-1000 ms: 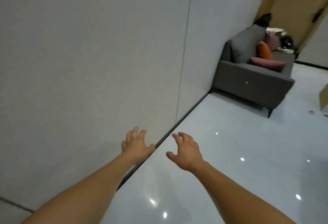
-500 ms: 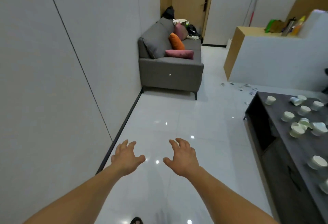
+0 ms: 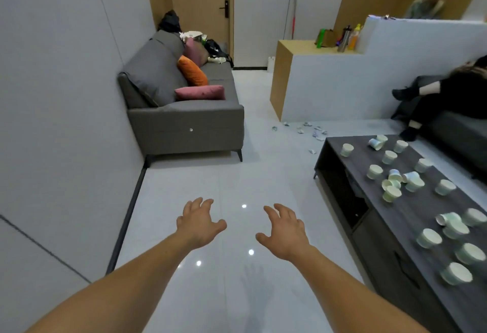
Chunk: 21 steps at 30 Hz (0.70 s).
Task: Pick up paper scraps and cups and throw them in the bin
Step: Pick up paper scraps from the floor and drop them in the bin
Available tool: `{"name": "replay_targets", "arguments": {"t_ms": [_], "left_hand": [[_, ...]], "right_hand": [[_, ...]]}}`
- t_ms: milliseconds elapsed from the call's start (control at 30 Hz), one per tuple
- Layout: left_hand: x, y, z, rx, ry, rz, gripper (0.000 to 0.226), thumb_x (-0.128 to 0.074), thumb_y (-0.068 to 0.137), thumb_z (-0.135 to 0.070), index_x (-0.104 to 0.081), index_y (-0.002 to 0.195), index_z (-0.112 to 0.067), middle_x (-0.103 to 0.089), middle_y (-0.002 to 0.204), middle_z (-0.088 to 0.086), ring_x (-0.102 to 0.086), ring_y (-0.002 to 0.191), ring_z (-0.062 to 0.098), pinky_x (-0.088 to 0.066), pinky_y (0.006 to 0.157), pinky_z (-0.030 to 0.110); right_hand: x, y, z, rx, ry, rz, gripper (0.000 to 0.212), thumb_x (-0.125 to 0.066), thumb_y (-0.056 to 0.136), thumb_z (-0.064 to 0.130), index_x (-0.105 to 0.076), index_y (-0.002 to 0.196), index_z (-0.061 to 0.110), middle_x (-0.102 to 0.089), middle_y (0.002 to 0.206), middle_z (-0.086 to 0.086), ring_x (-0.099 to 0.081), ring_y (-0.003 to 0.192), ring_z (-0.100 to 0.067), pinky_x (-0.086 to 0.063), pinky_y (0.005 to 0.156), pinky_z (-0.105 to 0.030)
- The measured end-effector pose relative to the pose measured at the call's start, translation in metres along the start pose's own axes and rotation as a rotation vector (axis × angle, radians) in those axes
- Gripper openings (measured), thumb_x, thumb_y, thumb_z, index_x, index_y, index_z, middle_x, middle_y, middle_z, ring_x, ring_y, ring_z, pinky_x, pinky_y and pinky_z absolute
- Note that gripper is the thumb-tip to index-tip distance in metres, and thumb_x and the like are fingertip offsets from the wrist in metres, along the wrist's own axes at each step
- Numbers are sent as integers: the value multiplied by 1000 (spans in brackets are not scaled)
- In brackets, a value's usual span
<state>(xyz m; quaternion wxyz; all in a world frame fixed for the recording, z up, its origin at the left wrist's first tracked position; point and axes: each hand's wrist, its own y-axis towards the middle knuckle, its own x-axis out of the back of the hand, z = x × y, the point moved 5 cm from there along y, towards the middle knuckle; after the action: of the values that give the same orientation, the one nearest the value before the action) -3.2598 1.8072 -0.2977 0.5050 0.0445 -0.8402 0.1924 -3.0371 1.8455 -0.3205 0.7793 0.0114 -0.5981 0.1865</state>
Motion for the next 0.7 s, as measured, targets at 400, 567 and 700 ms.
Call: {"name": "replay_targets", "arguments": {"t_ms": [400, 567, 700], "left_hand": [[-2, 222, -184, -107, 16, 30, 74, -55, 86, -48, -24, 150, -26, -14, 160, -1, -6, 147, 23, -18, 115, 45], [-3, 310, -226, -115, 19, 77, 74, -56, 86, -48, -24, 150, -26, -15, 159, 0, -8, 147, 22, -21, 115, 44], [2, 406, -250, -132, 5, 74, 74, -56, 86, -49, -26, 149, -25, -20, 158, 1, -14, 145, 23, -25, 114, 44]], "right_hand": [[96, 211, -138, -96, 31, -31, 78, -51, 90, 55, -14, 154, 29, -9, 161, 1, -10, 146, -23, -24, 113, -46], [123, 294, -177, -120, 25, 3, 78, -52, 91, 53, -16, 154, 27, -10, 160, -1, -11, 146, -24, -26, 114, -45], [141, 380, -195, -135, 0, 2, 77, -53, 90, 52, -17, 154, 27, -11, 160, -1, -10, 146, -24, -25, 114, -45]]}}
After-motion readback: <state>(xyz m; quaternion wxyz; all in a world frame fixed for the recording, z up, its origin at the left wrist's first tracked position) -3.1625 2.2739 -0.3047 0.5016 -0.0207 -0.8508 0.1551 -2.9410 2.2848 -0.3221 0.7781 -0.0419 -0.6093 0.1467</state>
